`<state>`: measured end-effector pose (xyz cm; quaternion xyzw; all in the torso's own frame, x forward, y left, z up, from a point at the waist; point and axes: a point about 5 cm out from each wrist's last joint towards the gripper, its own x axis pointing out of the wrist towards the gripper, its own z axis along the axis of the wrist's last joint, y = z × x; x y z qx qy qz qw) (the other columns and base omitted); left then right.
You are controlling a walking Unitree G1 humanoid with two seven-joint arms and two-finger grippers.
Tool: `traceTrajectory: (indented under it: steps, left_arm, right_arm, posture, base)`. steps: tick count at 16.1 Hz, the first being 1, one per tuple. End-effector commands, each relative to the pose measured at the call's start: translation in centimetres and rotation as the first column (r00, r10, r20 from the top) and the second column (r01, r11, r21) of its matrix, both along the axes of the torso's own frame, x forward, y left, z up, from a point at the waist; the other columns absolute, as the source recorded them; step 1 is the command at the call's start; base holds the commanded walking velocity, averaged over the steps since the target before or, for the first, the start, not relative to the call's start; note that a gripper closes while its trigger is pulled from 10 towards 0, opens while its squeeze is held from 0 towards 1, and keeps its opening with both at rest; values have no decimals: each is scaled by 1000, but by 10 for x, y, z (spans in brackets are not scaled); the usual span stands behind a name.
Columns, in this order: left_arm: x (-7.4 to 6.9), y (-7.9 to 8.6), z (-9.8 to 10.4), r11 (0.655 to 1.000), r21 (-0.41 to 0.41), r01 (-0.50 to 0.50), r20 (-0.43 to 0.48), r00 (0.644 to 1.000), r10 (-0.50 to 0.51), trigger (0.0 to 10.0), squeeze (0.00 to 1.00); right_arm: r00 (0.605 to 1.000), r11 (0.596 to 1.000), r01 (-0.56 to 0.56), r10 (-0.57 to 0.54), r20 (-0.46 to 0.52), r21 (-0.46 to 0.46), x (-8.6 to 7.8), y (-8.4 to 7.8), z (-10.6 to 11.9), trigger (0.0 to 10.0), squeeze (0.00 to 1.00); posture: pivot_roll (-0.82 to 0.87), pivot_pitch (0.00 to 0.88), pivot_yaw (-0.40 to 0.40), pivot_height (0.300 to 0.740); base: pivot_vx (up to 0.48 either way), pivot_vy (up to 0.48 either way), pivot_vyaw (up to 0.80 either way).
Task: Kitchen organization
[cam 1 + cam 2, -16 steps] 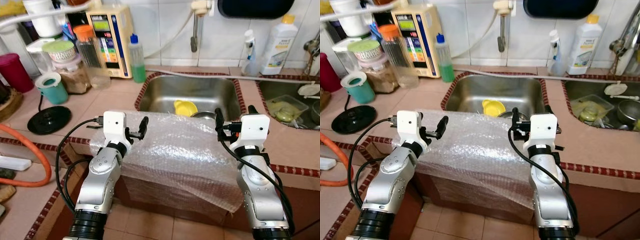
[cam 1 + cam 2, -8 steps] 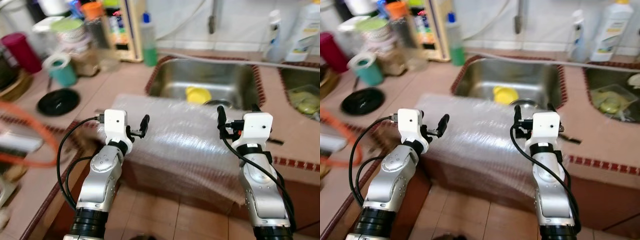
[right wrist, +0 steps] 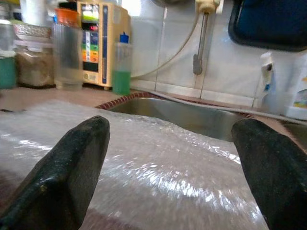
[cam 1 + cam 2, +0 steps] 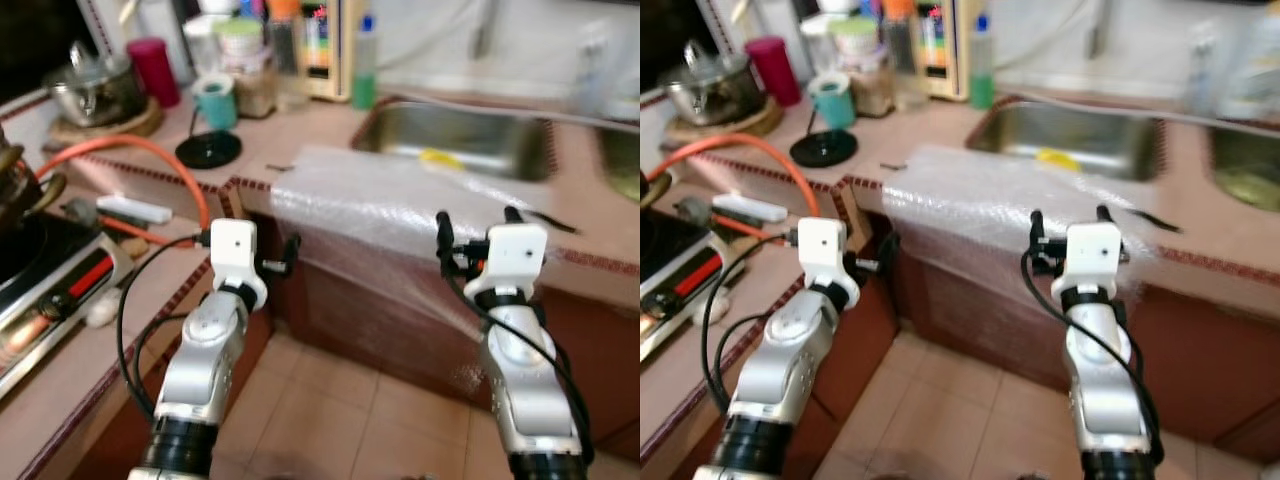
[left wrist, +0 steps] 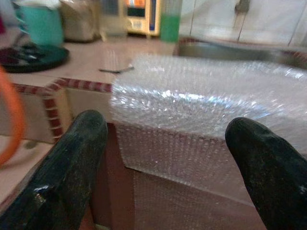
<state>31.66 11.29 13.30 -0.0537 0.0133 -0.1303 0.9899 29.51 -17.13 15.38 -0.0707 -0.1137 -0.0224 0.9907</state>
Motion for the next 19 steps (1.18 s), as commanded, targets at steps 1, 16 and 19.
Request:
traceTrajectory:
  steps: [1,16,19]
  left_arm:
    - [1,4,5,1000,-2,4,28,1000,-4,10000,0]
    - [-1,-4,3,998,11,56,73,996,-56,10000,0]
    - [-3,-7,2,997,3,82,81,993,-82,10000,0]
  right_arm:
    - [999,1000,-17,17,29,-1,2,4,8,10000,1000]
    - [1000,1000,-23,23,17,-10,2,2,9,10000,702]
    - [999,999,-32,32,13,-11,2,3,8,10000,0]
  posture:
    - [15,0,104,740]
    - [-7,0,102,740]
    - [-7,0,102,740]
  base:
    - [0,0,0]
    - [0,0,-517]
    - [0,-297,-800]
